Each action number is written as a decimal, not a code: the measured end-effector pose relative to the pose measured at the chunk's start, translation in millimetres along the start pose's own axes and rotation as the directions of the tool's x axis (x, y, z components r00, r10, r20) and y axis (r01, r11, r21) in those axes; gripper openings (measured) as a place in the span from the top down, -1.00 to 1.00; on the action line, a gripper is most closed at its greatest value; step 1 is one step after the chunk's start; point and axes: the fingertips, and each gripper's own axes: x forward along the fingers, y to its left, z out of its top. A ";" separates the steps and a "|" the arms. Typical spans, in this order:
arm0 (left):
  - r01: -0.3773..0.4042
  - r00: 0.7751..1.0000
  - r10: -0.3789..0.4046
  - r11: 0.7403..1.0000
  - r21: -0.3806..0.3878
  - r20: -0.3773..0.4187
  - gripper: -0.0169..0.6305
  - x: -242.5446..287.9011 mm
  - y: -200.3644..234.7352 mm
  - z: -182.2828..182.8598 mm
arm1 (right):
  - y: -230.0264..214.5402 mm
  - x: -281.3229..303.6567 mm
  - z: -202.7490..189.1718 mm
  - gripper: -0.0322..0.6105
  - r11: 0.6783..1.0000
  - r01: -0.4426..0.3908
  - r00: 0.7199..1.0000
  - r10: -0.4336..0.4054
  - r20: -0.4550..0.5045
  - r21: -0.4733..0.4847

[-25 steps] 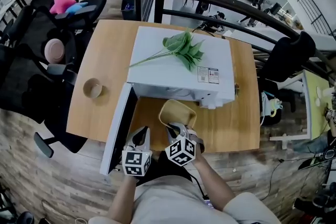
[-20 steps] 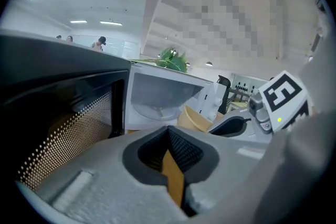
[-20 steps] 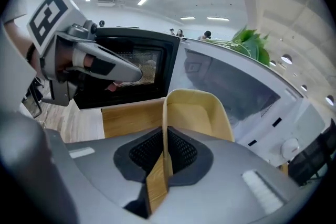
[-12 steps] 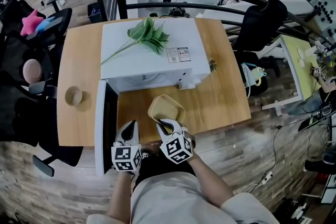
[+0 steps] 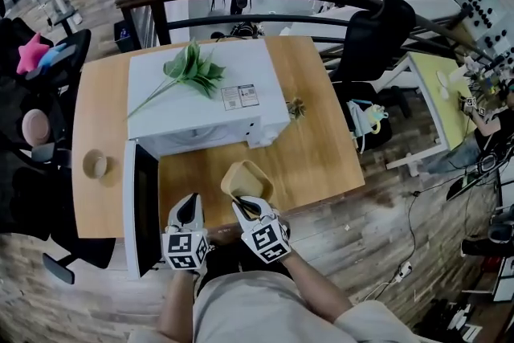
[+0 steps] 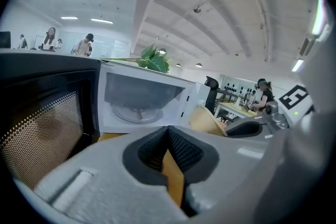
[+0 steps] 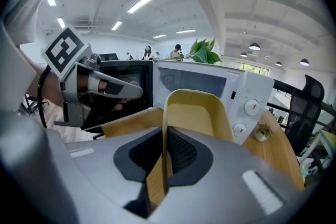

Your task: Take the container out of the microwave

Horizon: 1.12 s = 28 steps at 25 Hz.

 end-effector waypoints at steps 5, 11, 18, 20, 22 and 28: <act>0.003 1.000 -0.003 1.000 -0.002 -0.001 0.94 9.1 -17.1 2.9 | -22.7 -14.2 -7.7 0.80 0.998 0.020 1.000 -0.020 0.002 0.053; 0.019 0.999 -0.019 1.000 0.024 0.027 0.94 15.8 -38.7 21.2 | -41.1 -30.8 -1.0 0.80 0.996 0.045 0.997 -0.049 0.051 0.076; 0.034 0.996 -0.040 0.997 0.076 0.075 0.94 15.1 -62.9 48.6 | -66.9 -54.3 22.9 0.80 0.989 0.109 0.985 -0.122 0.124 0.104; 0.041 0.995 -0.048 0.996 0.082 0.090 0.94 12.8 -71.0 57.5 | -72.4 -61.7 29.3 0.80 0.986 0.120 0.981 -0.136 0.141 0.113; 0.047 0.992 -0.057 0.995 0.092 0.109 0.94 10.7 -79.0 67.2 | -77.2 -68.4 35.4 0.80 0.984 0.131 0.976 -0.148 0.158 0.118; 0.058 0.980 -0.085 0.987 0.152 0.179 0.94 0.4 -96.5 100.7 | -88.1 -86.1 57.7 0.80 0.980 0.162 0.959 -0.184 0.215 0.118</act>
